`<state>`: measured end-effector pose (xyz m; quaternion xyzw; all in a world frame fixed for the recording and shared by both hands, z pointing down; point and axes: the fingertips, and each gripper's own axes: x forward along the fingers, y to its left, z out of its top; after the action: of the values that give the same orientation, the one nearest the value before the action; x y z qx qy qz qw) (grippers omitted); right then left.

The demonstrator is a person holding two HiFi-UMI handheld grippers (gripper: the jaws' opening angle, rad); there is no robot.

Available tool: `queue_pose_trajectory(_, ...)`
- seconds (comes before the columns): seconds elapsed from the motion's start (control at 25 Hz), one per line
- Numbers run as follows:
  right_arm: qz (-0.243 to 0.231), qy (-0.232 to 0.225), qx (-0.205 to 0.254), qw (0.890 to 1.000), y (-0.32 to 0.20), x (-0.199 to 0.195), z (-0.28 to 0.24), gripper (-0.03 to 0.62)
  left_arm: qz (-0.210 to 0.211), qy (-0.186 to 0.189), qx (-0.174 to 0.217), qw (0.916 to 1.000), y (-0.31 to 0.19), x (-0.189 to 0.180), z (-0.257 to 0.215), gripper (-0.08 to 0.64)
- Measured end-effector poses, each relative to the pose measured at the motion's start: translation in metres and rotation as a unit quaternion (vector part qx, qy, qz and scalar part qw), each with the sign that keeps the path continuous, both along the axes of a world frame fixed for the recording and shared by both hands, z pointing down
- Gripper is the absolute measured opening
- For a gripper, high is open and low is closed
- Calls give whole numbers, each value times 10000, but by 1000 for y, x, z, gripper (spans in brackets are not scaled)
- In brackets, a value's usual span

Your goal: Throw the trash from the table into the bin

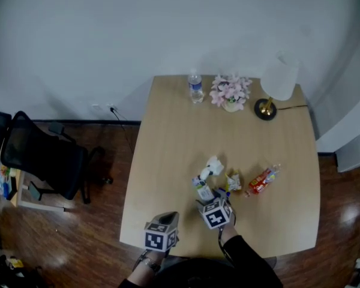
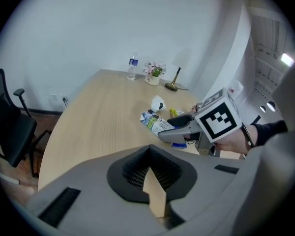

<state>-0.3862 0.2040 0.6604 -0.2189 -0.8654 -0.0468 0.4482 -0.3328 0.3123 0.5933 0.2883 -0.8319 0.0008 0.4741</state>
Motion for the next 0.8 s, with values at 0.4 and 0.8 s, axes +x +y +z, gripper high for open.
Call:
queue_pose_trajectory(0.4,-29,142,323,9994,1,-2,11,268,-180,1,-54,9998,12,11,7,2)
queue_pose_trajectory(0.8,-208,50,-627,9978,59,36,-58,265,98,-200,-9,9998,44,10,1,3)
